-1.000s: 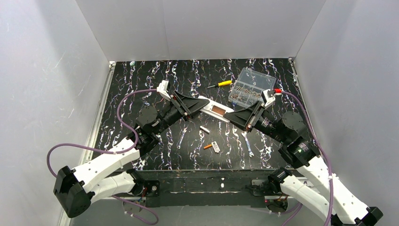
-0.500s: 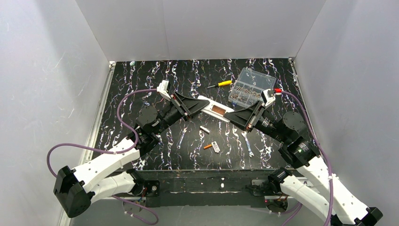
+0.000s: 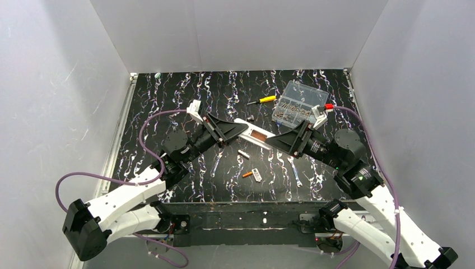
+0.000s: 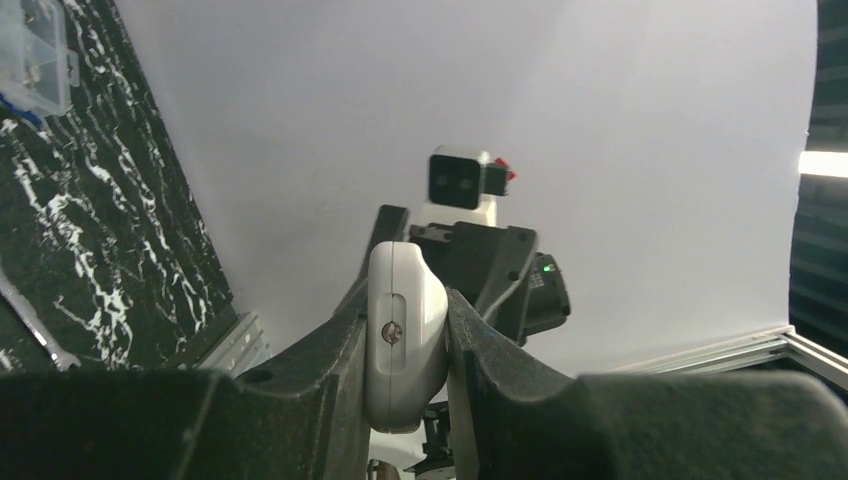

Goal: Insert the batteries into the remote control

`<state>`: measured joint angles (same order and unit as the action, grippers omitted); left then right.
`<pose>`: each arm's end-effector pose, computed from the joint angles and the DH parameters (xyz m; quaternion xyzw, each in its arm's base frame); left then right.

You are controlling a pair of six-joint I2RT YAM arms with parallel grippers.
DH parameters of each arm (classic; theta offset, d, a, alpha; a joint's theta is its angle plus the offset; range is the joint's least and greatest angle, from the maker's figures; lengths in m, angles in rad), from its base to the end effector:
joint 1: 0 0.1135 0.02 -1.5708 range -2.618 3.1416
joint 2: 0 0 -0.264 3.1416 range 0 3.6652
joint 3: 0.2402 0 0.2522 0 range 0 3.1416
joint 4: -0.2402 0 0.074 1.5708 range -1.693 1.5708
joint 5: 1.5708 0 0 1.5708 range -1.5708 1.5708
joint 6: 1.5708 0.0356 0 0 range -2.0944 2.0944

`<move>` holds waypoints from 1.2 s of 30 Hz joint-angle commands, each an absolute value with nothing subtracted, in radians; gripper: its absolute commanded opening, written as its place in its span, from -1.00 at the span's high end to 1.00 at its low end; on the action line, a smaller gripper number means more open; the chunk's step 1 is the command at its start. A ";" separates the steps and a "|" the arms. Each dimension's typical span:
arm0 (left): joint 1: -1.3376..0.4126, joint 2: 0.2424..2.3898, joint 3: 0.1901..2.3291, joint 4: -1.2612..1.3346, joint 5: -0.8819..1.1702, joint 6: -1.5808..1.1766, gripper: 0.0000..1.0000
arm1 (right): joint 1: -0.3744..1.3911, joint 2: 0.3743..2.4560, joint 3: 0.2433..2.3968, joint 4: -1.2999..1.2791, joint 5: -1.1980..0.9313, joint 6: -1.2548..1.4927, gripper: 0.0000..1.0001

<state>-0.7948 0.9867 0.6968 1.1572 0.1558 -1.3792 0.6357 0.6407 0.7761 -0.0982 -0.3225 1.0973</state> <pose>0.1340 -0.1444 0.4045 -0.0290 0.3500 -0.8410 0.4116 0.1145 0.0985 0.3678 0.0441 0.6931 0.6138 0.3753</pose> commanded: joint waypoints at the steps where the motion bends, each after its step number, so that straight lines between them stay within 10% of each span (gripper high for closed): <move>1: -0.795 0.903 0.654 1.242 0.156 -1.361 1.00 | 0.630 0.631 0.891 -0.211 -0.289 0.912 -0.49; 17: -0.795 0.343 0.467 0.512 0.124 -1.218 1.00 | 0.620 0.839 0.886 -0.568 -0.071 0.699 -0.06; 36: -0.793 0.319 0.572 0.480 0.162 -1.192 1.00 | 1.022 1.430 1.044 -0.613 0.253 1.422 -0.13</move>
<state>-0.7948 0.3359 0.5137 0.4198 0.1284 -1.2041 1.0176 1.3815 0.9493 -0.6056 0.1791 1.2152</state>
